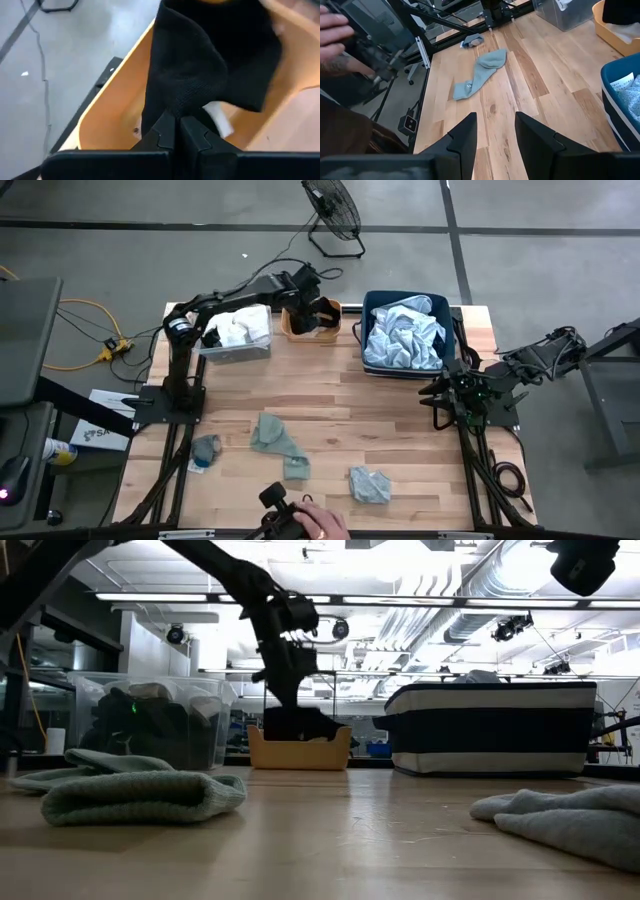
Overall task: Pick & Place Cloths
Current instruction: Put the black sock into the yellow bin, then put the gray sock into the yellow bin
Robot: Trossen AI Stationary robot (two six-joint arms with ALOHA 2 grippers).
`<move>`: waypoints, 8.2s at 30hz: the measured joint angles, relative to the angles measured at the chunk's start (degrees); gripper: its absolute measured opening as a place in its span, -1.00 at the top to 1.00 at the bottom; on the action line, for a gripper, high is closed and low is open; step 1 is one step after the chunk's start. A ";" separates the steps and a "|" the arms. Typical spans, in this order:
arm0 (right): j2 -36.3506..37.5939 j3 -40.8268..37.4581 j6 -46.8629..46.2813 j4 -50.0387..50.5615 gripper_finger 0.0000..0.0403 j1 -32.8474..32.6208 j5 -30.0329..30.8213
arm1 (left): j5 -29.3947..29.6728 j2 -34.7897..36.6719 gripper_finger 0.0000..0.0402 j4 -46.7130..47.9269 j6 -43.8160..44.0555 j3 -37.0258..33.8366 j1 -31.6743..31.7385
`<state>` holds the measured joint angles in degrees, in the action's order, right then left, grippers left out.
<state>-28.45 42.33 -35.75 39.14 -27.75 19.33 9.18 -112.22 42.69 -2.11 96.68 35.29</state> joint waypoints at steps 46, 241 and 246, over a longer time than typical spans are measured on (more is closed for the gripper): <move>0.00 0.00 0.00 0.02 0.38 0.00 0.00 | -0.99 -1.44 0.88 -3.33 5.54 0.00 -0.16; 0.00 0.00 0.00 0.06 0.38 0.00 -0.01 | -7.70 -8.70 0.99 0.85 -12.69 2.93 2.60; 0.00 0.00 0.00 0.06 0.38 0.00 0.00 | -7.70 -8.39 0.86 1.29 -14.30 2.93 2.60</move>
<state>-28.45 42.33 -35.75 39.20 -27.75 19.33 1.47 -120.61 43.98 -16.40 99.61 37.89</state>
